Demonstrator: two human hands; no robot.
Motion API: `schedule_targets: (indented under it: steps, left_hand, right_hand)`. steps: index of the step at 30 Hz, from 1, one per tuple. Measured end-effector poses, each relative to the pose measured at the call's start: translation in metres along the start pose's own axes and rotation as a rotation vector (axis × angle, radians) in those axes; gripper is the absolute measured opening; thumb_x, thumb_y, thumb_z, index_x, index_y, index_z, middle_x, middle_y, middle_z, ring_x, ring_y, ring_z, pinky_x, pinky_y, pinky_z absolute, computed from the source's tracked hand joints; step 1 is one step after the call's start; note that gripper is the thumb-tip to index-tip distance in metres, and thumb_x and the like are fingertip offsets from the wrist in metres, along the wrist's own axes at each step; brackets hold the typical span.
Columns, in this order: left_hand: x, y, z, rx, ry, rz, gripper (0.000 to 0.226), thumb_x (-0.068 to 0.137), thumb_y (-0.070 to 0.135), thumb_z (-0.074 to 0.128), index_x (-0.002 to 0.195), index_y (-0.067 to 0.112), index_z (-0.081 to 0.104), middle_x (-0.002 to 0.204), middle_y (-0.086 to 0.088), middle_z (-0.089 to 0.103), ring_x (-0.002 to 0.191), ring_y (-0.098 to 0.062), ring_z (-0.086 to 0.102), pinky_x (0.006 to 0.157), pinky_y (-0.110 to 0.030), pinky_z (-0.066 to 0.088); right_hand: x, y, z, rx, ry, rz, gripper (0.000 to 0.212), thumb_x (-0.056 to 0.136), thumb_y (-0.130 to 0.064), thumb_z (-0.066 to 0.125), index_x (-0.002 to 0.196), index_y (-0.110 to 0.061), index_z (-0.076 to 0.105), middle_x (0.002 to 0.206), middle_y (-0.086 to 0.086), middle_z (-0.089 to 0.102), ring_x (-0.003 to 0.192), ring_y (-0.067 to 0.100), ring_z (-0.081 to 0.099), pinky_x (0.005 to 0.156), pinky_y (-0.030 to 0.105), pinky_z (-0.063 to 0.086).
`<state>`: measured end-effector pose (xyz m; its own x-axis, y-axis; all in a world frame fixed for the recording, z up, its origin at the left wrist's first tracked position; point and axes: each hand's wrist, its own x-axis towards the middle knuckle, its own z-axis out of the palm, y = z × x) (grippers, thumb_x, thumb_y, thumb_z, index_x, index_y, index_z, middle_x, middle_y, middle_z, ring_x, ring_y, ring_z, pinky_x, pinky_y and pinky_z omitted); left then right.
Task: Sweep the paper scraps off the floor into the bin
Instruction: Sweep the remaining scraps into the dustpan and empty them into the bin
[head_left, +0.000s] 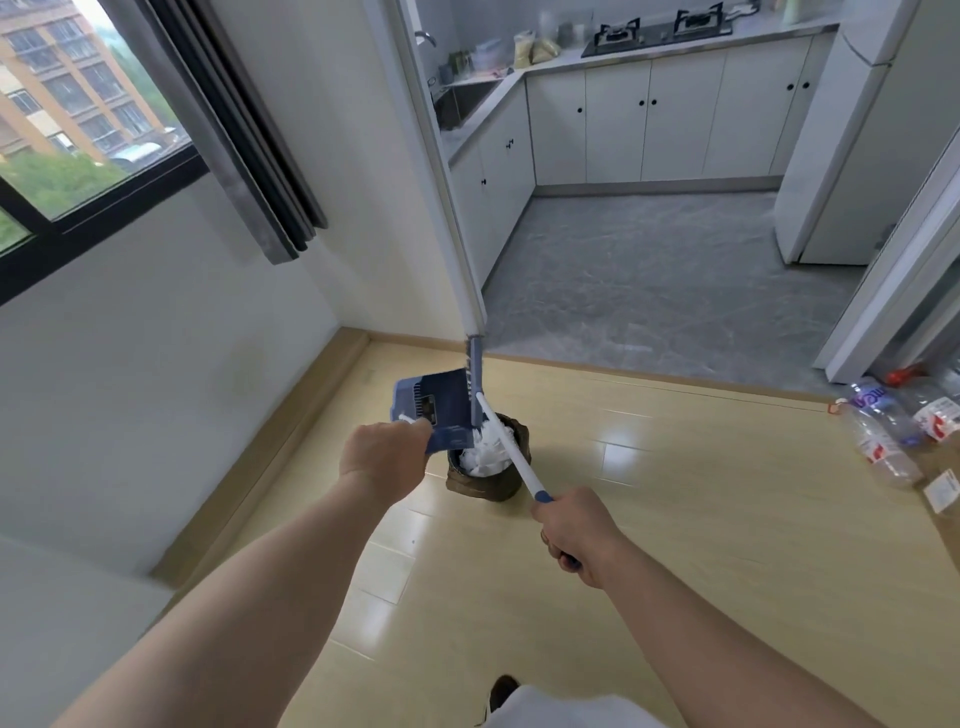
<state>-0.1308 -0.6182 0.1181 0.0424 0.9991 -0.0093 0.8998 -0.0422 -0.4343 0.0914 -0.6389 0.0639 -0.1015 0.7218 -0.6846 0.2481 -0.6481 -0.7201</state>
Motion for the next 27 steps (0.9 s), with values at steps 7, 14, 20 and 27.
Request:
schedule_targets:
  steps: [7, 14, 20, 27]
  left_hand:
    - [-0.017, -0.037, 0.008, -0.277, -0.009, -0.463, 0.029, 0.1, 0.046, 0.042, 0.089, 0.023, 0.055, 0.083, -0.001, 0.069, 0.065, -0.026, 0.051, 0.06, -0.025, 0.037]
    - [-0.1, -0.07, 0.041, -0.492, -0.032, -0.967, 0.037, 0.096, 0.056, 0.044, 0.087, 0.022, 0.055, 0.074, -0.001, 0.06, 0.069, -0.029, 0.058, 0.062, -0.029, 0.044]
    - [-0.231, -0.098, 0.063, -0.6, -0.061, -1.409, 0.036, 0.093, 0.054, 0.051, 0.079, 0.021, 0.054, 0.072, -0.001, 0.054, 0.07, -0.028, 0.052, 0.062, -0.029, 0.042]
    - [-0.389, -0.105, 0.079, -0.617, -0.143, -1.773, 0.035, 0.089, 0.05, 0.058, 0.075, 0.019, 0.059, 0.076, -0.003, 0.063, 0.067, -0.026, 0.055, 0.053, -0.025, 0.039]
  right_hand:
    - [0.001, -0.001, 0.012, -0.052, -0.044, -0.03, 0.021, 0.091, -0.012, 0.05, 0.106, -0.003, 0.06, 0.06, 0.006, 0.042, 0.045, 0.016, 0.032, 0.04, 0.019, 0.024]
    - [0.011, -0.002, 0.068, -0.243, -0.176, -0.077, 0.021, 0.092, -0.017, 0.05, 0.102, -0.002, 0.061, 0.064, 0.009, 0.049, 0.044, 0.019, 0.036, 0.036, 0.017, 0.026]
    - [-0.013, 0.008, 0.151, -0.403, -0.377, -0.104, 0.019, 0.093, -0.017, 0.055, 0.101, -0.001, 0.062, 0.064, 0.009, 0.049, 0.046, 0.018, 0.039, 0.038, 0.022, 0.029]
    - [-0.054, 0.057, 0.221, -0.666, -0.532, -0.075, 0.01, 0.092, -0.01, 0.052, 0.086, -0.003, 0.055, 0.062, 0.008, 0.044, 0.046, 0.018, 0.035, 0.04, 0.019, 0.025]
